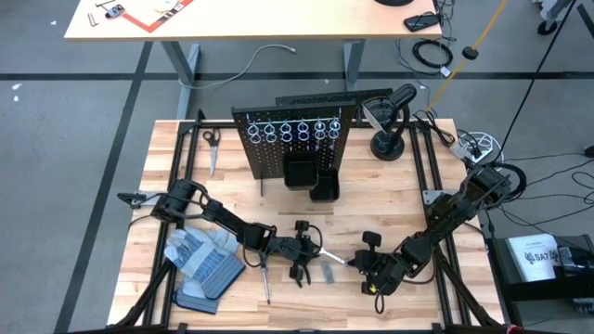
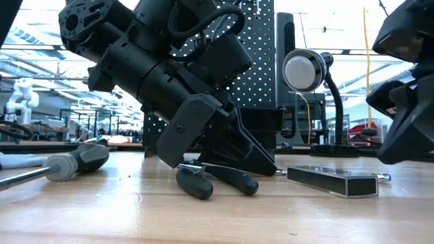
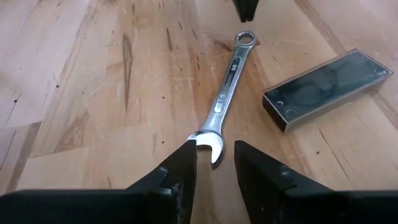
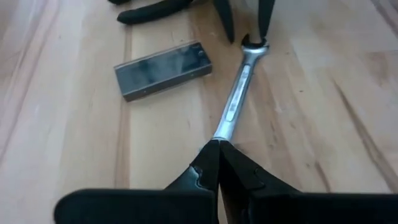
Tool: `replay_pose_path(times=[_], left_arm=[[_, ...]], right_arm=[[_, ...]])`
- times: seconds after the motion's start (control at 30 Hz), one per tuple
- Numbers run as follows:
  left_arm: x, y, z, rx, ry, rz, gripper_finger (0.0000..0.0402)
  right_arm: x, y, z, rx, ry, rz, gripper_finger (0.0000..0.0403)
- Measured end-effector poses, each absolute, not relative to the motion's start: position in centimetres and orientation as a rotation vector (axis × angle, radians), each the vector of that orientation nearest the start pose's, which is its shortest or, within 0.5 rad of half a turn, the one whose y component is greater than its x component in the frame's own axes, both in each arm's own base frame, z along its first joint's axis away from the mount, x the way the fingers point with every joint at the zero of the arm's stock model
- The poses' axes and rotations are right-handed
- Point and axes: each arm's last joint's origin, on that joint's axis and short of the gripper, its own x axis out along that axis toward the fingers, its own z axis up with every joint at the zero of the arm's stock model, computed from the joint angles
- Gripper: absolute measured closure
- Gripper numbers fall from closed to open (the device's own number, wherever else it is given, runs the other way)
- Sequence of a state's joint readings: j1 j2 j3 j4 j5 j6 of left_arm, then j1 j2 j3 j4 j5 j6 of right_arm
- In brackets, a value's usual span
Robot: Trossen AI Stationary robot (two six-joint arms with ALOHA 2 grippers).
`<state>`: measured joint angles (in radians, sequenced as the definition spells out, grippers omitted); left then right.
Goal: Hang tools onto peg board
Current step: Hang the silver wrench on the black pegboard
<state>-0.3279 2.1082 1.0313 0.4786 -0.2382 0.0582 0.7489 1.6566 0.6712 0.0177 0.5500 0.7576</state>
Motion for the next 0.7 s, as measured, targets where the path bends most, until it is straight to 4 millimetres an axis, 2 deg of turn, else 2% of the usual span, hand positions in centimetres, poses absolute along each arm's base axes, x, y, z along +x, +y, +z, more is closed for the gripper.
replay_pose_path(times=[0.7], left_arm=[[38.42,-12.32,8.92,0.224,0.571,-0.101,0.0282]], right_arm=[[21.88,17.84,12.02,0.144,0.767,-0.109,0.0403]])
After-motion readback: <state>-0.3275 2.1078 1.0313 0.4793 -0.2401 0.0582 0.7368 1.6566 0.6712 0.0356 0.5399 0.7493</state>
